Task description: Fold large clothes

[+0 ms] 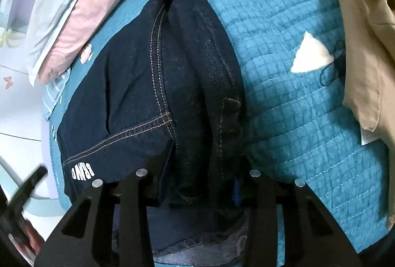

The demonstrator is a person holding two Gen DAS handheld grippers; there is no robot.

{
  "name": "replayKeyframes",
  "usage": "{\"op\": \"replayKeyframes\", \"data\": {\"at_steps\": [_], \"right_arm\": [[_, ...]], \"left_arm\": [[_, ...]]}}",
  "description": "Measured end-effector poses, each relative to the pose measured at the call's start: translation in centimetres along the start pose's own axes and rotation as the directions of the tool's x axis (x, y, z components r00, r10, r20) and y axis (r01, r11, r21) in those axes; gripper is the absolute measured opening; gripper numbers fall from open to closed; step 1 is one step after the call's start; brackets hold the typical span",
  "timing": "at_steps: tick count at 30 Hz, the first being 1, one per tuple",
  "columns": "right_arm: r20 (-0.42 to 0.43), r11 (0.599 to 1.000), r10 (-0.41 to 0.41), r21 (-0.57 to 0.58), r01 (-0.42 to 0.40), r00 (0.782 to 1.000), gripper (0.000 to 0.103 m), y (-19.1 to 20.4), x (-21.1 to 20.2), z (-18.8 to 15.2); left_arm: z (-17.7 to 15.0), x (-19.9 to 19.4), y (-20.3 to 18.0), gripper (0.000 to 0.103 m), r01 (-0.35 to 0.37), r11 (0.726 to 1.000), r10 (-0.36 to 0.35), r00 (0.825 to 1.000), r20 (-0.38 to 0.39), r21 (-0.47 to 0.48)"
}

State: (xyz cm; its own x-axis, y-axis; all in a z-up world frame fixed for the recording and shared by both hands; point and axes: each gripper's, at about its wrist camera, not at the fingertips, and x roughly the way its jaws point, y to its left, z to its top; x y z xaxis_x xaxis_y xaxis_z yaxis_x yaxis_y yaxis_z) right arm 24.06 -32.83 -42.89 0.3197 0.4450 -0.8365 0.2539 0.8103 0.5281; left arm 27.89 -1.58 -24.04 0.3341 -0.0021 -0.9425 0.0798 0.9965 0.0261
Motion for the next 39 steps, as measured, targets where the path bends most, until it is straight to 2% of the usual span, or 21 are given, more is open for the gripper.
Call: {"op": "replayKeyframes", "data": {"at_steps": [4, 8, 15, 18, 19, 20, 21, 22, 23, 25, 28, 30, 34, 36, 39], "right_arm": [[-0.001, 1.0, 0.017, 0.001, -0.017, 1.0, 0.036, -0.1, 0.0, 0.0], [-0.006, 1.0, 0.029, 0.003, -0.029, 1.0, 0.037, -0.9, -0.3, 0.0], [-0.021, 0.999, 0.034, 0.001, -0.034, 0.999, 0.037, -0.9, -0.2, 0.2], [-0.024, 0.999, 0.032, -0.002, -0.032, 0.999, 0.037, -0.9, -0.2, 0.3], [-0.026, 0.999, 0.032, -0.004, -0.032, 0.999, 0.037, -0.9, -0.1, 0.3], [-0.027, 0.999, 0.032, -0.005, -0.032, 0.999, 0.037, -0.9, -0.1, 0.4], [-0.027, 0.999, 0.035, -0.003, -0.035, 0.999, 0.037, -0.9, -0.1, 0.4], [-0.027, 0.999, 0.039, 0.001, -0.039, 0.999, 0.037, -0.9, 0.0, 0.4], [-0.029, 0.999, 0.04, 0.005, -0.04, 0.999, 0.038, -0.9, 0.1, 0.5], [-0.032, 0.999, 0.04, 0.003, -0.04, 0.999, 0.038, -0.8, 0.1, 0.5], [-0.037, 0.999, 0.041, 0.0, -0.041, 0.998, 0.038, -0.9, 0.2, 0.5], [-0.044, 0.999, 0.035, -0.004, -0.035, 0.998, 0.038, -0.8, 0.1, 0.6], [-0.046, 1.0, 0.022, -0.011, -0.023, 0.999, 0.038, -0.4, 0.2, 0.6], [-0.046, 1.0, 0.02, -0.014, -0.02, 0.999, 0.038, -0.1, 0.3, 0.6], [-0.041, 1.0, 0.025, -0.009, -0.026, 0.999, 0.038, -0.1, 0.4, 0.6]], "left_arm": [[4.3, 1.1, 1.1, 0.002, 0.051, 0.996, -0.052, 0.999, -0.007, -0.075], [8.2, 2.2, 1.4, 0.001, 0.05, 0.994, -0.051, 0.999, -0.008, -0.097], [12.8, 7.4, 1.3, 0.001, 0.083, 0.985, -0.1, 0.989, -0.106, -0.153], [13.8, 10.3, 1.5, 0.001, 0.042, 0.987, -0.066, 0.987, -0.149, -0.158], [14.1, 12.2, 1.7, 0.001, 0.026, 0.988, -0.055, 0.981, -0.184, -0.154], [14.0, 13.7, 1.9, 0.001, 0.025, 0.988, -0.059, 0.973, -0.224, -0.153], [13.7, 15.9, 2.2, 0.0, 0.021, 0.987, -0.067, 0.957, -0.284, -0.16], [13.3, 17.8, 2.7, 0.001, 0.035, 0.982, -0.091, 0.948, -0.304, -0.185], [13.2, 18.1, 3.0, 0.001, 0.044, 0.982, -0.09, 0.965, -0.247, -0.186], [13.3, 18.4, 2.7, 0.001, 0.025, 0.987, -0.064, 0.966, -0.249, -0.158], [13.6, 17.9, 1.5, 0.001, -0.034, 0.997, 0.013, 0.962, -0.273, -0.074], [13.9, 16.8, 1.2, 0.001, -0.055, 0.997, 0.034, 0.949, -0.314, -0.061], [14.2, 13.4, 1.5, 0.0, 0.011, 0.997, -0.039, 0.931, -0.362, -0.08], [14.2, 12.4, 2.0, 0.0, 0.005, 0.996, -0.041, 0.917, -0.396, -0.091], [13.1, 14.4, 3.1, 0.0, 0.052, 0.986, -0.126, 0.861, -0.493, -0.161]]}}
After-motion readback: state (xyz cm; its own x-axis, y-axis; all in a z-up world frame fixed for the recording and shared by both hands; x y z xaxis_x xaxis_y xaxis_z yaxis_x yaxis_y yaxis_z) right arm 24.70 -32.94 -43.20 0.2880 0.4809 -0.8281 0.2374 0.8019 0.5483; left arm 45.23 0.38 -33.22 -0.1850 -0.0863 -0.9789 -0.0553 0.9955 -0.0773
